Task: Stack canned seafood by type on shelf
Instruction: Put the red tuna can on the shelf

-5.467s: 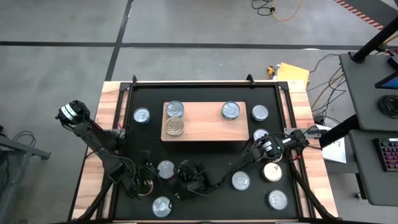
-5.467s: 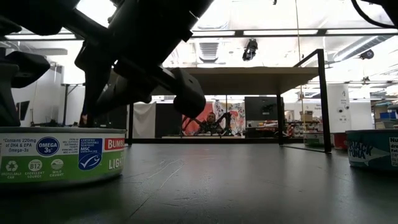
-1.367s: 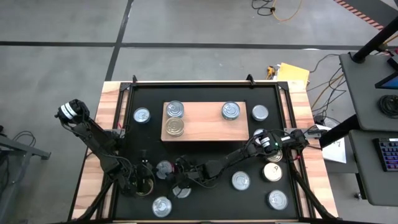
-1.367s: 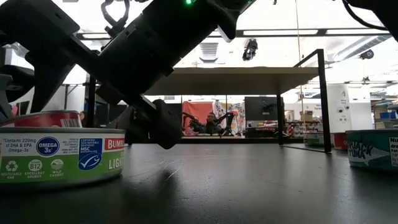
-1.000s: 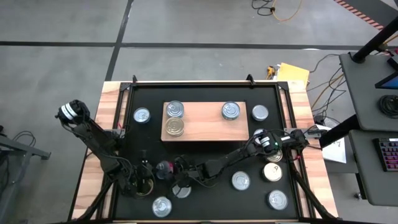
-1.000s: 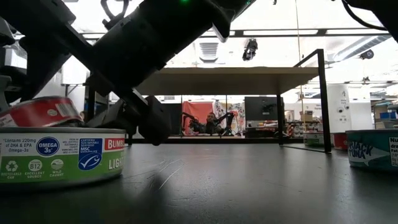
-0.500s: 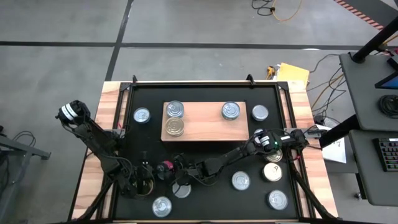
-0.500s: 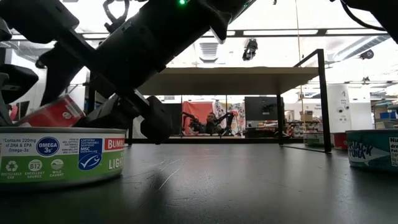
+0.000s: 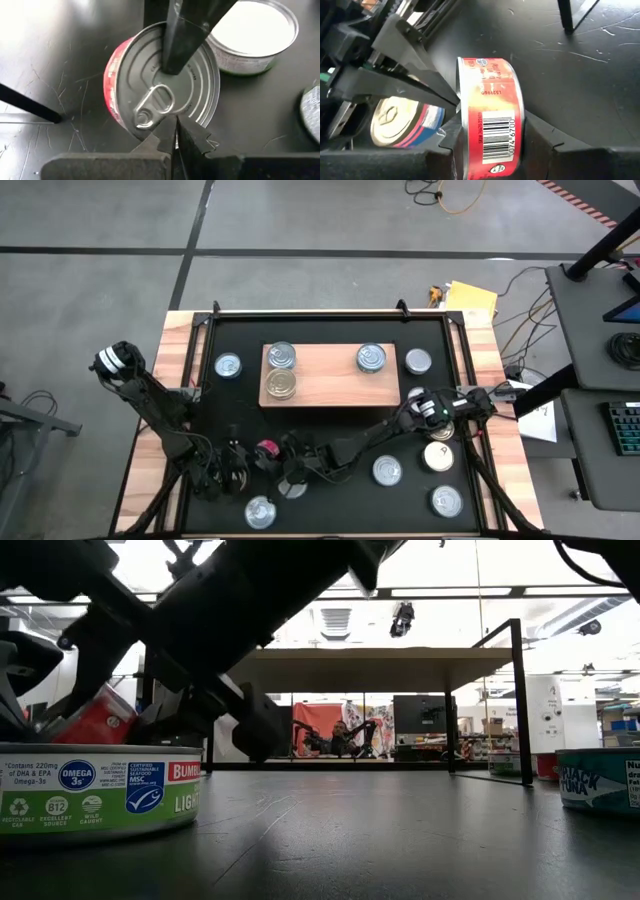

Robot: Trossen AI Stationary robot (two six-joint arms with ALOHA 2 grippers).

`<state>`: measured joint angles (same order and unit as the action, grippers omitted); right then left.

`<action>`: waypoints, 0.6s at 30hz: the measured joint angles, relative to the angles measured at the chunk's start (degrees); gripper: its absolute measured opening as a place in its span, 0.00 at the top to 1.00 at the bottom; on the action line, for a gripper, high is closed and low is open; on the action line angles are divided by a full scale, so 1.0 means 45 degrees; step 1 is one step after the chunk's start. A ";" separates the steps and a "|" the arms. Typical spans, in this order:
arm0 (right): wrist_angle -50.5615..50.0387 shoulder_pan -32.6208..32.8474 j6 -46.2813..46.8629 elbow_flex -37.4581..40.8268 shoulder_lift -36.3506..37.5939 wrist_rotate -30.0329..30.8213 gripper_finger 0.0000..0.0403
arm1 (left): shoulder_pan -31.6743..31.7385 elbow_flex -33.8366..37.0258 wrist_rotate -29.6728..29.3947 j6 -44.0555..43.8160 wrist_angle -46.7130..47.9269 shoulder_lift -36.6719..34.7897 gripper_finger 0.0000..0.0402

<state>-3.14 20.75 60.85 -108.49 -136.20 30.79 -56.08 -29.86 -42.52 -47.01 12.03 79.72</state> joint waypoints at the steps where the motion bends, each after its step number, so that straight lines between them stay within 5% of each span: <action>1: -0.0040 0.0036 -0.0092 0.0000 0.0064 0.0025 0.68 | -0.0023 -0.0090 0.0000 0.0011 0.0074 0.0000 1.00; 18: -0.3953 0.1441 -0.1107 0.0000 0.3020 0.0880 0.68 | -0.0625 -0.2653 -0.0135 0.2316 0.1447 -0.0019 1.00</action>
<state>-20.93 27.23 55.87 -108.49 -122.61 34.74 -58.89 -41.80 -43.13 -36.59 18.55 79.64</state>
